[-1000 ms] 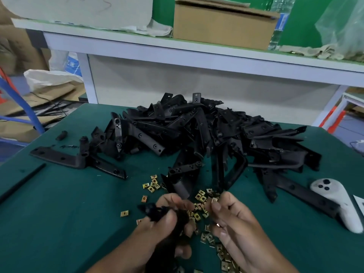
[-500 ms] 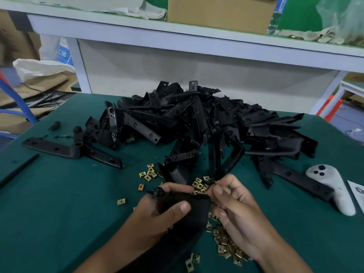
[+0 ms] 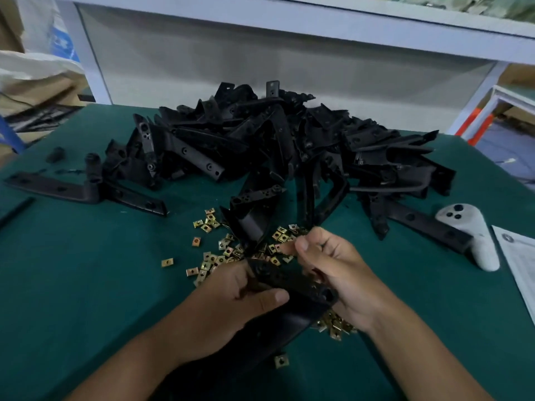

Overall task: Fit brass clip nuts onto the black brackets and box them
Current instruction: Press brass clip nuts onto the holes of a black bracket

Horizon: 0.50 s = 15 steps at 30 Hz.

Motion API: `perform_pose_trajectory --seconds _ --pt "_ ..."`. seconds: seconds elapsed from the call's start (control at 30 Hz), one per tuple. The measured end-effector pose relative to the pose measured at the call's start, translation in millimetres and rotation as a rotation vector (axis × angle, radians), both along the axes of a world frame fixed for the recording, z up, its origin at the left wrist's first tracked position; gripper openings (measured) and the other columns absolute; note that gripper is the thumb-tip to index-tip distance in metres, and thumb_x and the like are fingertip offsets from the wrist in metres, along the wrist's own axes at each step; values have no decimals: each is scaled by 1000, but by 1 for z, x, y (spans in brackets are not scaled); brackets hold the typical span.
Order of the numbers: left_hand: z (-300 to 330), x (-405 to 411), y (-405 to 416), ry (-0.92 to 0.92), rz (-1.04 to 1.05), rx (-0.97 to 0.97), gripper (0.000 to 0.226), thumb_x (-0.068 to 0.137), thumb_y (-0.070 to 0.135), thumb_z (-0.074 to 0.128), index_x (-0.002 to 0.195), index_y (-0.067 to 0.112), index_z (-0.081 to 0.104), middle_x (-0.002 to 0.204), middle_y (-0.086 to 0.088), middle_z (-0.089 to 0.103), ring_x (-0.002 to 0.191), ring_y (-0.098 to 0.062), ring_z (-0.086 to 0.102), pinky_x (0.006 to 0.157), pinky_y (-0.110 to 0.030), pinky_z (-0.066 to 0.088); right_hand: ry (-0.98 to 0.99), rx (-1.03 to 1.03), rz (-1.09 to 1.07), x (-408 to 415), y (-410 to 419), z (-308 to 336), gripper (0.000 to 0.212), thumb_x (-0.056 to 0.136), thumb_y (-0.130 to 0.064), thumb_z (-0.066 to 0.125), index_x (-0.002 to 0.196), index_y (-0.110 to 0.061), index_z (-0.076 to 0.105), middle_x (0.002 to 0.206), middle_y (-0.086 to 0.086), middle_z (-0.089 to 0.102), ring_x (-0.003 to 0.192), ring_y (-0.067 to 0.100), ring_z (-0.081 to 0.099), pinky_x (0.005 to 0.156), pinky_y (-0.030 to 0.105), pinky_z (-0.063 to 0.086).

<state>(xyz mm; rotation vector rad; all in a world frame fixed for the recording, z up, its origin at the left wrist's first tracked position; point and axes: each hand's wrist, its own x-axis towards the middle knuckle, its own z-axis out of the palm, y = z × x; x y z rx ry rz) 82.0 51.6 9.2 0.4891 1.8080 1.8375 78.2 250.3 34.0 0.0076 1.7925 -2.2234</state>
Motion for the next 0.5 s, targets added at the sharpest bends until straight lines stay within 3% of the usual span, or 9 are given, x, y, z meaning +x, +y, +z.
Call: perform_pose_trajectory --seconds 0.1,0.27,0.37,0.5 --pt "-1 2 1 77 29 -24 19 86 34 70 105 40 74 103 9 79 96 -9 74 77 -14 54 21 10 19 2 2 -2 22 74 -43 84 74 -28 67 78 -7 65 63 1 59 57 15 49" --pt "-2 4 0 203 -41 -82 20 97 40 62 115 41 70 112 9 76 108 -10 70 88 -19 53 92 51 60 1 7 2 15 76 -32 82 76 -27 68 70 -9 65 58 -1 59 54 13 48" --pt "-5 5 -1 239 -60 -148 30 91 56 53 116 47 66 111 1 75 107 -23 68 90 -36 53 100 144 79 1 6 3 8 78 -32 77 72 -31 71 76 -6 73 59 -2 62 55 10 46" --pt "-7 4 -2 288 -49 -188 30 89 61 50 108 44 67 87 3 71 82 -5 61 77 -33 51 102 142 110 1 7 1 3 82 -25 74 80 -24 73 71 -8 72 60 -2 64 56 11 48"
